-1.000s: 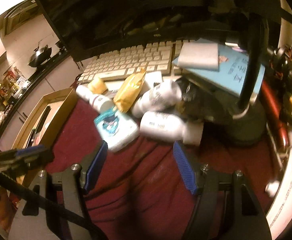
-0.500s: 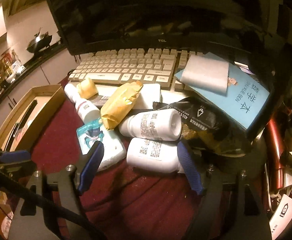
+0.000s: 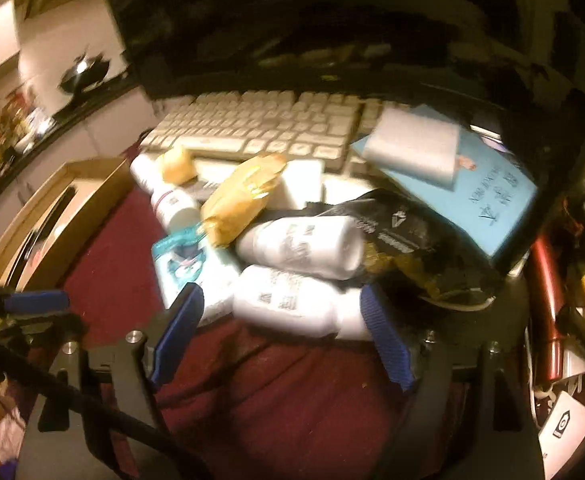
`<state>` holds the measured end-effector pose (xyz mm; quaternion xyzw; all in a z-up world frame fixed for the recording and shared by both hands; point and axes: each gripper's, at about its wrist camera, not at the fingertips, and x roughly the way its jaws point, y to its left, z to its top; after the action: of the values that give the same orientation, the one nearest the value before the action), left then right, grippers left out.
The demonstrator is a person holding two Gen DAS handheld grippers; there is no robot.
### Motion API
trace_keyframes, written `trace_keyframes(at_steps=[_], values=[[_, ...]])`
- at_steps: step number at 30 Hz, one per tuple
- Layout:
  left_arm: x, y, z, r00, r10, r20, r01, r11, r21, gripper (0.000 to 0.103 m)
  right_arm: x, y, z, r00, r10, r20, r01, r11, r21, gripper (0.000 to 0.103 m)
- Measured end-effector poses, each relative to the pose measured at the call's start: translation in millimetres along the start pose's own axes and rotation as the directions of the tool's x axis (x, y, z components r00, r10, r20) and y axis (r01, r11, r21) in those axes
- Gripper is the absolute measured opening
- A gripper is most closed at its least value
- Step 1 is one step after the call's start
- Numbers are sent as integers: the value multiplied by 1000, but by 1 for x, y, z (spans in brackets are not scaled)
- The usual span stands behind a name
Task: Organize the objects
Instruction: 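Move the right gripper toward the white pill bottles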
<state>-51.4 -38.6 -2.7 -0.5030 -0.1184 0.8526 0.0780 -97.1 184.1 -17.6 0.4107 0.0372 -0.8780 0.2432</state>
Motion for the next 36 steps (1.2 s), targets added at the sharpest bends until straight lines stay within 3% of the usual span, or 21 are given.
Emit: trace_keyframes(at_steps=[2, 6, 13, 20, 23, 29, 30, 33, 36], values=[[0, 2, 0, 1000, -6, 3, 6, 1000, -6, 44, -8, 7, -1, 997, 73, -2, -73, 997, -5, 82], [0, 3, -2, 1000, -11, -3, 11, 1000, -11, 44, -14, 9, 7, 999, 6, 45, -5, 1000, -18, 82], [-7, 2, -8, 1000, -14, 8, 15, 1000, -10, 44, 9, -12, 13, 1000, -21, 21, 20, 999, 33, 82], [-3, 1, -6, 1000, -16, 3, 16, 1000, -16, 44, -5, -5, -12, 995, 99, -31, -98, 994, 53, 82], [0, -1, -7, 1000, -18, -7, 18, 1000, -4, 44, -16, 7, -22, 995, 93, -20, -92, 995, 28, 82], [5, -8, 1, 1000, -16, -3, 16, 1000, 9, 44, -1, 6, -23, 997, -63, -42, 63, 998, -8, 68], [7, -9, 4, 1000, -17, -4, 17, 1000, 7, 44, 0, 3, -24, 997, -72, -42, 72, 997, -2, 61], [21, -9, 14, 998, -45, -38, 44, 999, -28, 45, -5, -9, -24, 998, -45, -33, 46, 998, 53, 43], [42, -10, 27, 992, -93, -87, 86, 993, -76, 44, -8, -16, -28, 999, -24, -20, 26, 994, 104, 41]])
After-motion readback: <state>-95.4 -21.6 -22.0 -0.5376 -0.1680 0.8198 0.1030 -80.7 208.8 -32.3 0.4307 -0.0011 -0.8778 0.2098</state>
